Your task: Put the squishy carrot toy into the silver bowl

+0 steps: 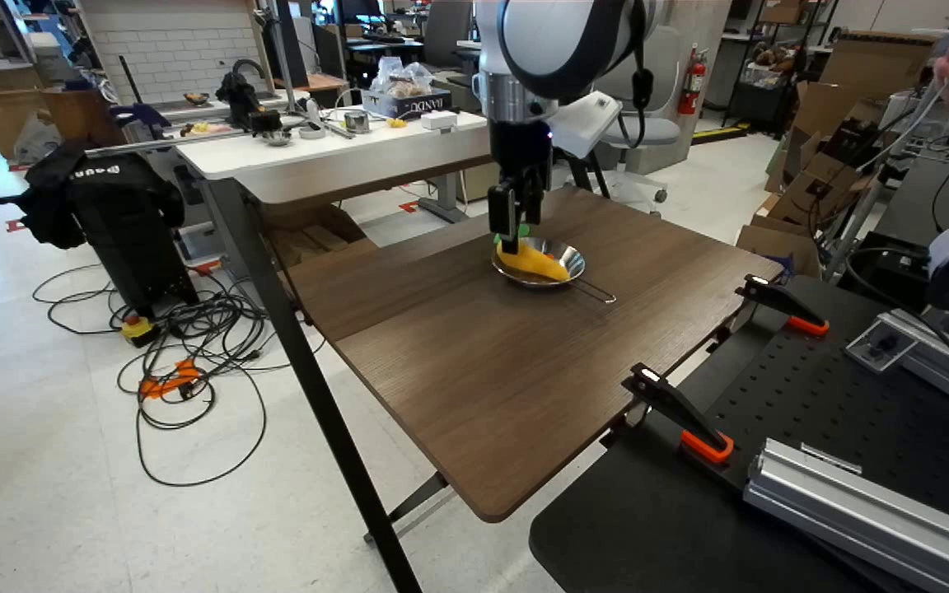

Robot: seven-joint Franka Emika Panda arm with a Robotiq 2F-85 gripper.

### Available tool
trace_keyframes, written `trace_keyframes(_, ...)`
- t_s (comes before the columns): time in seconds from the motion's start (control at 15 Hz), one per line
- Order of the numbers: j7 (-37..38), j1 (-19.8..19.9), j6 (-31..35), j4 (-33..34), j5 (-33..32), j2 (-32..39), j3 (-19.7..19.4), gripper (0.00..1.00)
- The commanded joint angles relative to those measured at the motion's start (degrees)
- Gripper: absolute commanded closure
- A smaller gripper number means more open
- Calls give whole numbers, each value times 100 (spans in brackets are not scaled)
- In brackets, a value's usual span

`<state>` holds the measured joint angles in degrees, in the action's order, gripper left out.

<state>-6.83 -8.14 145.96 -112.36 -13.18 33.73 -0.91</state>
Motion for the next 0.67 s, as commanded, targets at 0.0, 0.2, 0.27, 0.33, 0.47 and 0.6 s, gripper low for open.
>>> trace_keyframes(0.0,91,-6,-171,-209,-106,-338,37,0)
trace_keyframes(0.2,110,-3,-271,-278,-84,-526,55,0)
trace_keyframes(0.27,133,-14,-292,-323,-97,-620,52,0)
trace_keyframes(0.33,144,-13,-288,-369,-96,-702,60,0)
trace_keyframes(0.47,226,-30,-322,-446,-94,-871,65,0)
trace_keyframes(0.6,383,-47,-514,-489,-67,-1030,72,0)
